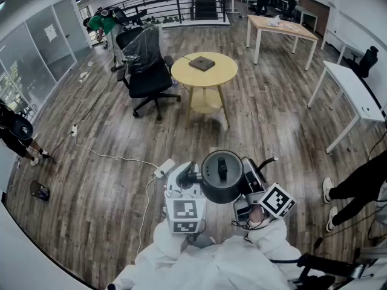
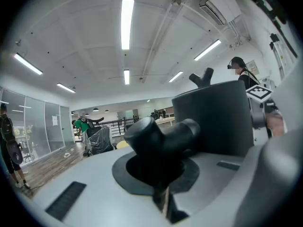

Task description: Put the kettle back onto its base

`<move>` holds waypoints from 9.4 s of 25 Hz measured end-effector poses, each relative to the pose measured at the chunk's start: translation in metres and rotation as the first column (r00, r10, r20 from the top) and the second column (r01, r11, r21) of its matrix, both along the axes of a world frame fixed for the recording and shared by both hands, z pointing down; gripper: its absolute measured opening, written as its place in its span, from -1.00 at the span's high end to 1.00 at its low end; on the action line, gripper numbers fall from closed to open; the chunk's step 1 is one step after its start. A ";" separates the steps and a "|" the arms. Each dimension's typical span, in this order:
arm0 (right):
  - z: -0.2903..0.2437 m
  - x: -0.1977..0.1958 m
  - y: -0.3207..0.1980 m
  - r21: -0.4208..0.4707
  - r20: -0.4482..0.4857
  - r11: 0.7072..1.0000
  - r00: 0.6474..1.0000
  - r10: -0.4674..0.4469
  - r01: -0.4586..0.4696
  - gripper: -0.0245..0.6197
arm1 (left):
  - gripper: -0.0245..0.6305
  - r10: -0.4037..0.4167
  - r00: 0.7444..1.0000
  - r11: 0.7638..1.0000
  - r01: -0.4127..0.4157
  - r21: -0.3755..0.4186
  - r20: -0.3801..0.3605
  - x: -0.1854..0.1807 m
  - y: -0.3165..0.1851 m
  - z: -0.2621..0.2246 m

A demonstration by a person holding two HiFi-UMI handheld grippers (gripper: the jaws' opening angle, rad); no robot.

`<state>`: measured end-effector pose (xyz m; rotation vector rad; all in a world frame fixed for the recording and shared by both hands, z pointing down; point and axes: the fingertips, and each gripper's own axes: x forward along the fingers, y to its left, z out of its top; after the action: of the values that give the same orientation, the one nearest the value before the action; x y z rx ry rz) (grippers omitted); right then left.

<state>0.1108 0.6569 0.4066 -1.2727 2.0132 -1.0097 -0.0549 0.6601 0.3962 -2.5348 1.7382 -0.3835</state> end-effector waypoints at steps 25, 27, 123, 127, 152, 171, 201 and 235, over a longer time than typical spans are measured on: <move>0.022 -0.001 -0.135 -0.044 0.017 0.999 1.000 -0.012 0.013 0.30 | 0.91 0.008 1.000 1.000 -0.007 -0.023 0.029 -0.001 -0.131 0.014; 0.026 0.004 -0.154 -0.062 -0.001 0.998 1.000 -0.016 0.016 0.30 | 0.91 0.000 1.000 1.000 0.001 -0.031 0.029 0.003 -0.148 0.016; 0.036 -0.056 -0.948 -0.064 -0.014 0.993 0.995 -0.102 0.101 0.30 | 0.91 -0.047 0.998 0.999 0.047 -0.009 -0.032 -0.052 -0.930 0.031; 0.031 -0.050 -1.000 -0.059 -0.003 0.990 0.992 -0.126 0.126 0.31 | 0.91 -0.064 0.997 0.998 0.064 -0.006 -0.033 -0.044 -0.980 0.027; 0.075 -0.043 -1.224 -0.017 -0.044 0.976 0.975 -0.216 0.215 0.37 | 0.92 -0.044 0.997 0.999 0.044 -0.003 -0.067 -0.028 -1.193 0.079; 0.204 -0.057 -1.280 -0.108 -0.129 0.960 0.954 -0.272 0.259 0.89 | 0.93 0.084 0.994 0.995 -0.088 -0.044 -0.072 -0.025 -1.263 0.192; 0.244 -0.067 -1.309 -0.064 -0.204 0.976 0.955 -0.215 0.207 0.89 | 0.93 0.070 0.997 0.998 -0.070 0.004 -0.039 -0.037 -1.293 0.234; 0.271 -0.022 -1.230 -0.265 -0.204 0.962 0.971 -0.127 0.070 0.45 | 0.31 -0.223 0.950 0.963 0.178 -0.204 -0.220 -0.085 -1.199 0.263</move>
<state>0.0889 -0.5734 0.6775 -1.4870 2.1845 -1.2585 -0.1397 -0.5391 0.6596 -2.6290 2.1550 -0.2606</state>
